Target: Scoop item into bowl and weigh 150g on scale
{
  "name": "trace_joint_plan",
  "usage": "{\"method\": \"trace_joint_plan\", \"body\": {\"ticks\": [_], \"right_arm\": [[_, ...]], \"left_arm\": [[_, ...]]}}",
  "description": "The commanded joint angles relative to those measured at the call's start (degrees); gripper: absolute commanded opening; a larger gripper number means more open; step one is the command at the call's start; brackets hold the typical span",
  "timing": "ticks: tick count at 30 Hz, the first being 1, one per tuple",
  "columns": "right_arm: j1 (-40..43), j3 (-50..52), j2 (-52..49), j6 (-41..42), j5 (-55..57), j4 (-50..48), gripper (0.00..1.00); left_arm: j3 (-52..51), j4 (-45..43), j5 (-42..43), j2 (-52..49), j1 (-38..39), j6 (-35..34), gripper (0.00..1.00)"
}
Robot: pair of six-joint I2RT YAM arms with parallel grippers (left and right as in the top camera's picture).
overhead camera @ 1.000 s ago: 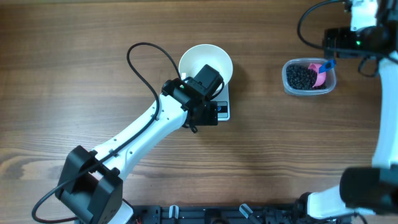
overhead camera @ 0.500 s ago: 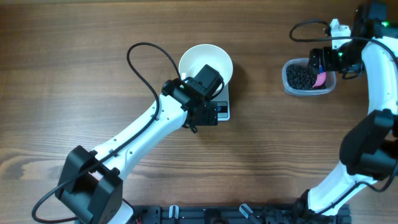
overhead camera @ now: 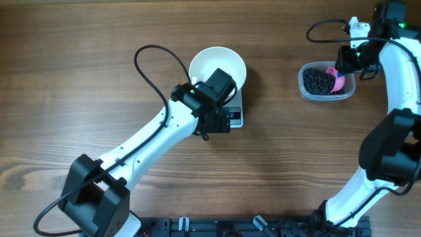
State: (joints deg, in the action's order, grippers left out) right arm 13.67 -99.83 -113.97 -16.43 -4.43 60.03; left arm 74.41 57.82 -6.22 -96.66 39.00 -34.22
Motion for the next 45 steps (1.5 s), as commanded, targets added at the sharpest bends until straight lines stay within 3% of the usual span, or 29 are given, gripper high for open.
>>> {"method": "trace_joint_plan", "body": {"ticks": [1, 7, 9, 12, 18, 24, 28, 32, 38, 45], "right_arm": [[0.17, 0.0, -0.63, -0.02, 0.61, 0.28, 0.37], [0.17, 0.0, -0.63, 0.15, 0.63, 1.27, 0.32], [0.17, 0.0, -0.63, 0.07, 0.63, 0.85, 0.27], [0.17, 0.0, -0.63, 0.0, 0.61, 0.61, 0.1], [0.15, 0.0, -0.63, -0.11, -0.09, 1.05, 0.04], [0.17, 0.0, -0.68, 0.22, -12.85, 7.41, 0.04], [0.24, 0.0, -0.7, 2.19, -13.0, 4.26, 0.04], [0.35, 0.04, -1.01, 10.03, -13.03, -1.75, 0.04], [0.33, 3.23, -1.01, 11.98, -13.22, 4.7, 0.04], [0.55, 5.57, -1.01, 8.31, -9.49, -8.22, 0.04]], "left_arm": [[-0.37, 0.04, -1.16, -0.44, 0.07, -0.98, 1.0], [-0.37, 0.04, -1.18, -0.44, 0.07, -0.98, 1.0], [-0.37, 0.04, -1.16, -0.44, 0.07, -0.98, 1.0], [-0.37, 0.04, -1.16, -0.44, 0.07, -0.98, 1.0], [-0.37, 0.04, -1.16, -0.44, 0.07, -0.98, 1.0], [-0.37, 0.04, -1.16, -0.44, 0.07, -0.98, 1.0], [-0.37, 0.04, -1.16, -0.44, 0.07, -0.98, 1.0], [-0.37, 0.04, -1.16, -0.44, 0.07, -0.98, 1.0], [-0.37, 0.04, -1.16, -0.44, 0.07, -0.98, 1.0], [-0.37, 0.04, -1.16, -0.44, 0.07, -0.98, 1.0]]}}
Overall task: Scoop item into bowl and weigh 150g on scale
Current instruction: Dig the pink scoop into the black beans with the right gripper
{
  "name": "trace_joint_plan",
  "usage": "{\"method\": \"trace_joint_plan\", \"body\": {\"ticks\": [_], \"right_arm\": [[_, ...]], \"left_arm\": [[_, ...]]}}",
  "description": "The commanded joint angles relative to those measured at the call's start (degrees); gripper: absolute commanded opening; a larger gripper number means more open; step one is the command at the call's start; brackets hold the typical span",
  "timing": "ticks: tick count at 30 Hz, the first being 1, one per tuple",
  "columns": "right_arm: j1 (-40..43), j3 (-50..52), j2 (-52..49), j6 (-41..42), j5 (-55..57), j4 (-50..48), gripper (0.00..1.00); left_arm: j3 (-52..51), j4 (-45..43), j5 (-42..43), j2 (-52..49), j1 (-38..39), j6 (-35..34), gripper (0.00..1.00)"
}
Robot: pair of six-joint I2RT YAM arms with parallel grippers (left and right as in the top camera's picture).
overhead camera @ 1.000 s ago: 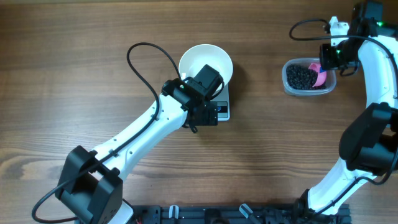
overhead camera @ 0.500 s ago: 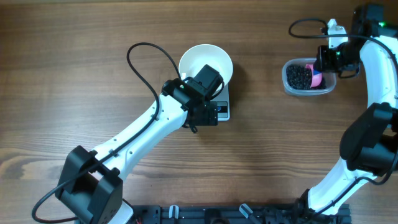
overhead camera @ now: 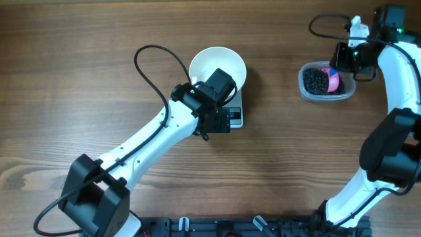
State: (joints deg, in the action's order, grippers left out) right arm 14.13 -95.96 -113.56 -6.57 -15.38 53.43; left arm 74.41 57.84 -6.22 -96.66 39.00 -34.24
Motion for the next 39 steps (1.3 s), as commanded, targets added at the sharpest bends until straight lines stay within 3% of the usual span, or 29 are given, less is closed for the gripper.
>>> {"method": "trace_joint_plan", "body": {"ticks": [1, 2, 4, 8, 14, 18, 22, 25, 30, 35, 39], "right_arm": [[0.11, 1.7, -1.42, -1.88, 1.49, -2.03, 0.08], [0.09, 1.7, -1.42, -2.45, 1.66, -1.88, 0.17], [0.09, 1.7, -1.42, -2.49, 2.54, 0.15, 0.26], [0.09, 1.27, -1.4, -2.47, 6.34, 1.27, 0.24], [0.09, 0.24, 0.0, -2.47, 8.41, 3.72, 0.04], [0.2, 0.35, -0.02, -0.24, 10.38, 5.25, 0.04], [0.2, 0.46, -0.02, 0.74, 1.51, 8.31, 0.04], [1.57, 0.46, -0.15, 2.58, 1.2, 3.93, 0.04], [7.8, 2.47, -1.38, 2.21, -11.89, 3.91, 0.04], [7.89, 6.86, -1.38, -0.22, -13.09, 4.17, 0.04], [7.91, 6.86, -1.38, -0.72, -16.87, -2.23, 0.04]], "left_arm": [[-0.37, 0.02, -1.16, -0.44, 0.07, -0.96, 1.0], [-0.37, 0.02, -1.16, -0.44, 0.07, -0.96, 1.0], [-0.37, 0.02, -1.16, -0.44, 0.07, -0.96, 1.0], [-0.37, 0.02, -1.16, -0.44, 0.07, -0.96, 1.0], [-0.37, 0.02, -1.18, -0.44, 0.07, -0.96, 1.0], [-0.37, 0.02, -1.16, -0.44, 0.07, -0.96, 1.0], [-0.37, 0.02, -1.16, -0.44, 0.07, -0.96, 1.0], [-0.37, 0.02, -1.16, -0.44, 0.07, -0.96, 1.0], [-0.37, 0.02, -1.16, -0.44, 0.07, -0.96, 1.0], [-0.37, 0.02, -1.18, -0.44, 0.07, -0.96, 1.0], [-0.37, 0.02, -1.16, -0.44, 0.07, -0.96, 1.0]]}}
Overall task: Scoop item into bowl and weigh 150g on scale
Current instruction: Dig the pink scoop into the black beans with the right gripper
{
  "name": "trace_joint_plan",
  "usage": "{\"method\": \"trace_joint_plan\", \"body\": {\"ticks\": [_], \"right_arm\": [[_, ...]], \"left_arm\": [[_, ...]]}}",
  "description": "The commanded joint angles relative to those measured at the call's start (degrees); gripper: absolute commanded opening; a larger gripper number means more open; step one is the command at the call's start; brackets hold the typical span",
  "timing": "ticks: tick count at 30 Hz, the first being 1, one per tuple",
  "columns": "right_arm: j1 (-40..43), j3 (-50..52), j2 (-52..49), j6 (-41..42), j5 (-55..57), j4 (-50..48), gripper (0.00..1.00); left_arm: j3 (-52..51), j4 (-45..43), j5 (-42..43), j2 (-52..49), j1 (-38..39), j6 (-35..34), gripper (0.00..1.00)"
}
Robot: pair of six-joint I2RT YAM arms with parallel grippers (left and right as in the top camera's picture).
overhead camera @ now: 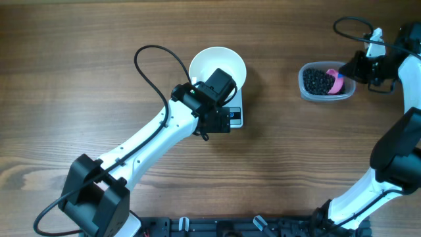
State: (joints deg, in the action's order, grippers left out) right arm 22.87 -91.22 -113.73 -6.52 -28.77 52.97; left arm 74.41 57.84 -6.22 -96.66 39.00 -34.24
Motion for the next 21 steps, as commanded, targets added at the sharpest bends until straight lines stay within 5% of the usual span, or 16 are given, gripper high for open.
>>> {"method": "trace_joint_plan", "body": {"ticks": [1, 8, 15, 21], "right_arm": [[-0.83, 2.12, -1.2, 0.83, -3.3, -3.93, 0.04], [-0.9, 2.45, -1.2, 1.84, -3.21, 4.87, 0.04], [-0.94, 2.8, -1.25, 8.55, 1.86, -6.51, 0.04], [-0.94, 2.82, -1.25, 6.21, 0.22, 3.98, 0.04]], "left_arm": [[-0.37, 0.02, -1.16, -0.44, 0.07, -0.96, 1.0], [-0.37, 0.02, -1.18, -0.44, 0.07, -0.96, 1.0], [-0.37, 0.02, -1.16, -0.44, 0.07, -0.96, 1.0], [-0.37, 0.02, -1.18, -0.44, 0.07, -0.96, 1.0]]}}
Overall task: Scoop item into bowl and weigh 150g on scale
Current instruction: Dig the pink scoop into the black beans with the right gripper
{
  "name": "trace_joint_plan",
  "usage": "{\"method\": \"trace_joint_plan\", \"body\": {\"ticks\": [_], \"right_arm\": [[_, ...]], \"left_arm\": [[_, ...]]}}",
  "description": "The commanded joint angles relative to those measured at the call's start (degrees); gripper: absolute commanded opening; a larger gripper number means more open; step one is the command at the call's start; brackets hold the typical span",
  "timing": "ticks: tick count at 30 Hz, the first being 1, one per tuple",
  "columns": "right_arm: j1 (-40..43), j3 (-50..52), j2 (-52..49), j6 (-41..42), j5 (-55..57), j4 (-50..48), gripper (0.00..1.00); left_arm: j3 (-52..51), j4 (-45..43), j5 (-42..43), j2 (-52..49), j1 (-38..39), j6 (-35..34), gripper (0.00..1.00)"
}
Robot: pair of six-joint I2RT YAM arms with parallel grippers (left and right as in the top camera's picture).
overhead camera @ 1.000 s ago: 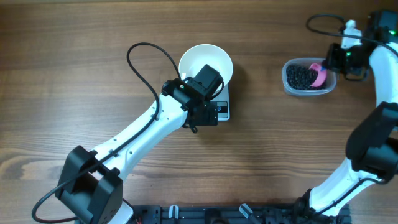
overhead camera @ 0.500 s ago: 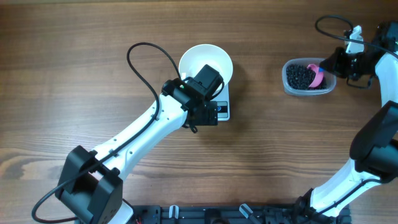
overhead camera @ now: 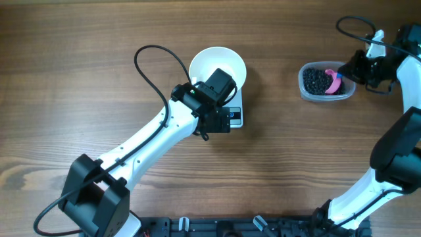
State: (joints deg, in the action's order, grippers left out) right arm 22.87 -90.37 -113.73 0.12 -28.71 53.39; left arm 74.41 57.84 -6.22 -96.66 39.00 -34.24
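A white bowl (overhead camera: 214, 66) stands on a small scale (overhead camera: 235, 117) at the table's middle, and its inside looks bare. My left gripper (overhead camera: 223, 92) sits at the bowl's near rim over the scale, its fingers hidden under the wrist. A clear container (overhead camera: 308, 93) of dark beans (overhead camera: 318, 80) stands at the right. A pink scoop (overhead camera: 338, 81) rests in the container's right half. My right gripper (overhead camera: 349, 68) reaches in from the right, shut on the scoop's handle.
A black cable (overhead camera: 148, 59) loops on the table left of the bowl. The right arm's cable (overhead camera: 352, 23) arcs above the container. The arm bases and a black rail (overhead camera: 250, 227) line the near edge.
The right gripper and the pink scoop have shifted very slightly to the right in the container. The left arm, bowl and scale have not moved.
The right gripper first stood over the container's back right with the scoop in the beans. Then the scoop sat nearer the middle. Later the wrist was out to the container's right, scoop along the right side, as now. The left arm stayed at the bowl.
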Motion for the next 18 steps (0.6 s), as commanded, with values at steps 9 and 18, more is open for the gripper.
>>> {"method": "trace_joint_plan", "body": {"ticks": [9, 18], "right_arm": [[-0.96, 2.01, -1.25, 7.41, -0.31, -4.74, 0.04], [-2.67, 6.54, -1.25, 6.05, -0.59, -7.56, 0.04]], "left_arm": [[-0.37, 0.02, -1.16, -0.44, 0.07, -0.96, 1.0], [-0.37, 0.02, -1.16, -0.44, 0.07, -0.96, 1.0]]}}
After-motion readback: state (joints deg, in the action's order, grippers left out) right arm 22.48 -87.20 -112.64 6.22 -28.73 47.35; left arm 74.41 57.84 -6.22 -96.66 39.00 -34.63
